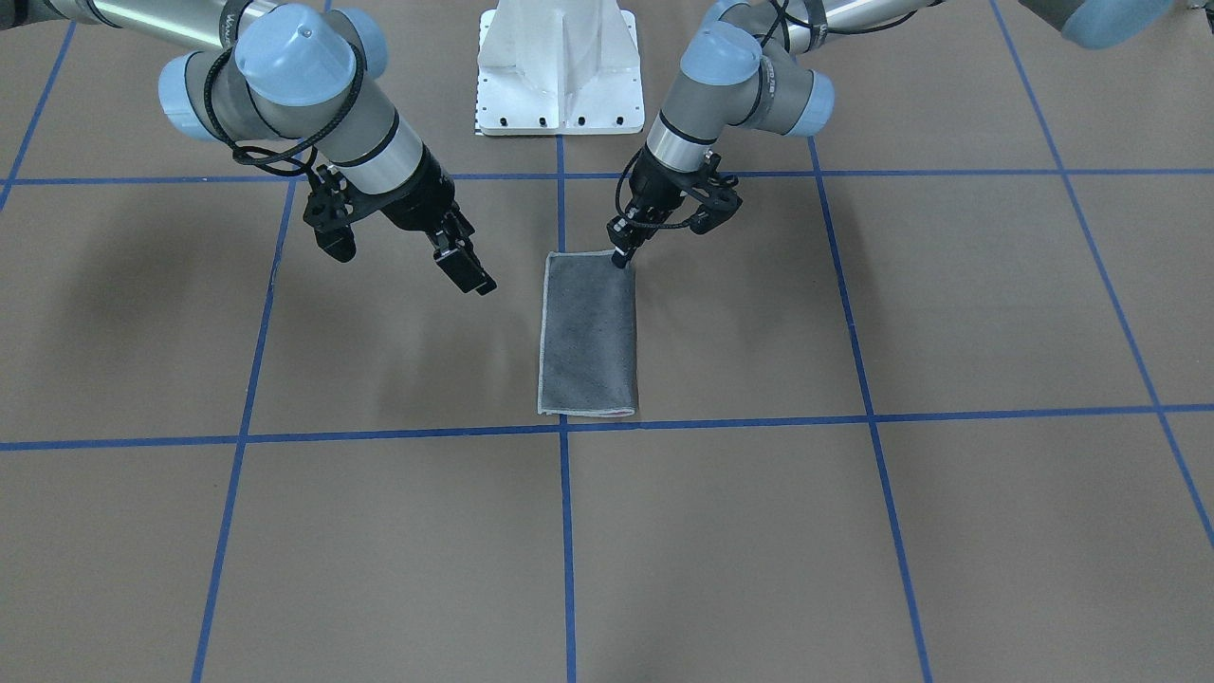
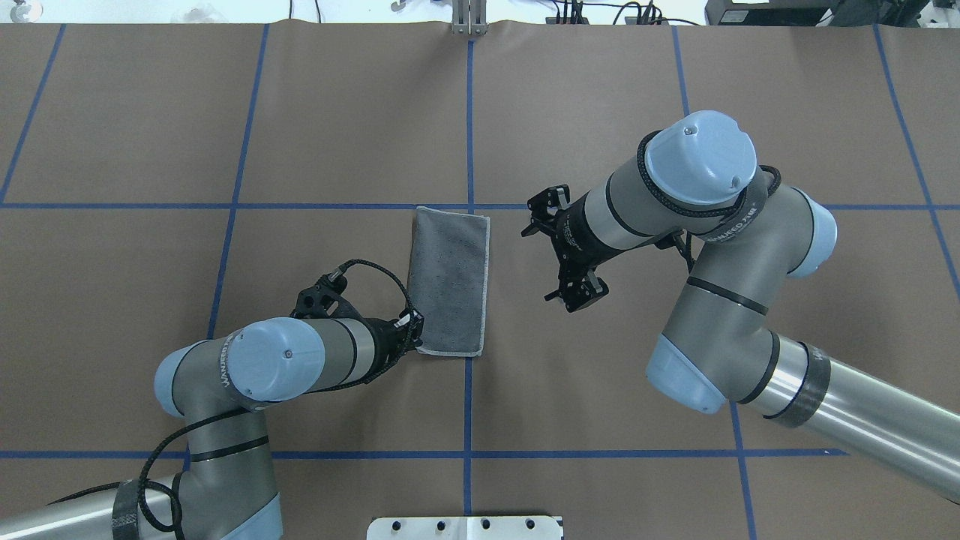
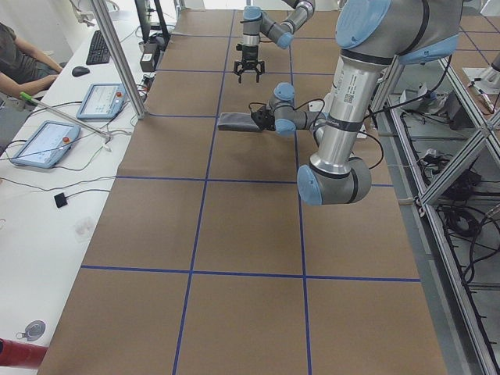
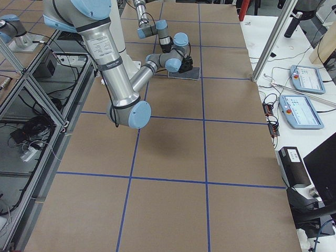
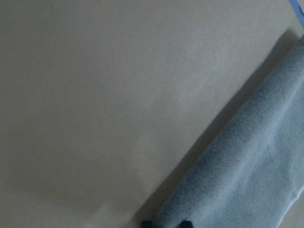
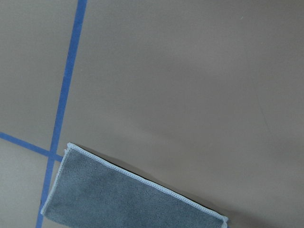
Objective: Fold towel twice with both arms
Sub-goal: 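Lift the near end with the left gripper and fold it over the far end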
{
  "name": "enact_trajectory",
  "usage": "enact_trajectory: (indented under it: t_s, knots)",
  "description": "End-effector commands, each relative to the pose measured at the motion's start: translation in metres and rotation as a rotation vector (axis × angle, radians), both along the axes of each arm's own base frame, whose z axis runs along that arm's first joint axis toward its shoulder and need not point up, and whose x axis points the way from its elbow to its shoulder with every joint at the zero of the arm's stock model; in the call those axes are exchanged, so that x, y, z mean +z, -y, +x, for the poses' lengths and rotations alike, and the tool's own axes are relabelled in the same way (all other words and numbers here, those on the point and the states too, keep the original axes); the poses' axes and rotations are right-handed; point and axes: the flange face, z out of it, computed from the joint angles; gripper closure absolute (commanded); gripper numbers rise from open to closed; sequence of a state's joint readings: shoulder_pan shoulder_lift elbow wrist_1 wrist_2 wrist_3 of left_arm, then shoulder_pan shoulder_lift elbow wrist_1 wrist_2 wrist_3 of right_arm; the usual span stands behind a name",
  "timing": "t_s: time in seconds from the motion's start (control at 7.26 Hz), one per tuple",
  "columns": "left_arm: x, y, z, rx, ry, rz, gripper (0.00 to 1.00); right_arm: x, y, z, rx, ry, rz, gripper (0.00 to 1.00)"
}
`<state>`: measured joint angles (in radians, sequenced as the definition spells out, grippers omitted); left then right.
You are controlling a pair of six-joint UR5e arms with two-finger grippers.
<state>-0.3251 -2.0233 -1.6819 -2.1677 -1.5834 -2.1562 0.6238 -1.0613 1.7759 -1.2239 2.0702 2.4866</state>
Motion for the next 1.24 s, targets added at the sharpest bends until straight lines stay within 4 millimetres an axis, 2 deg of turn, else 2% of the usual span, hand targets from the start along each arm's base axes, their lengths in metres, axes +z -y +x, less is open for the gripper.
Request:
enact_trajectory:
  t_s: [0.0, 0.28, 0.69, 0.83, 0.96, 1.1]
  knots:
    - [-0.006, -0.001, -0.002, -0.006, -0.014, -0.018, 1.0, 0.002, 0.003, 0.002, 0.006, -0.003, -0.001, 0.0]
    - [-0.044, -0.007, -0.018, -0.005, -0.001, -0.026, 1.0, 0.001, 0.006, 0.004, 0.009, -0.018, -0.013, 0.0]
    - [-0.052, 0.012, -0.023, -0.045, -0.005, -0.045, 1.0, 0.004, 0.005, 0.003, 0.007, -0.022, -0.012, 0.0]
    - [-0.053, 0.024, -0.02, -0.067, -0.004, -0.061, 1.0, 0.004, 0.005, 0.003, 0.007, -0.022, -0.012, 0.0]
    - [-0.059, 0.036, -0.009, -0.078, 0.002, -0.063, 1.0, 0.004, 0.006, 0.003, 0.007, -0.022, -0.012, 0.0]
    - [-0.064, 0.049, -0.01, -0.098, 0.0, -0.062, 1.0, 0.005, 0.006, 0.003, 0.007, -0.024, -0.013, 0.0]
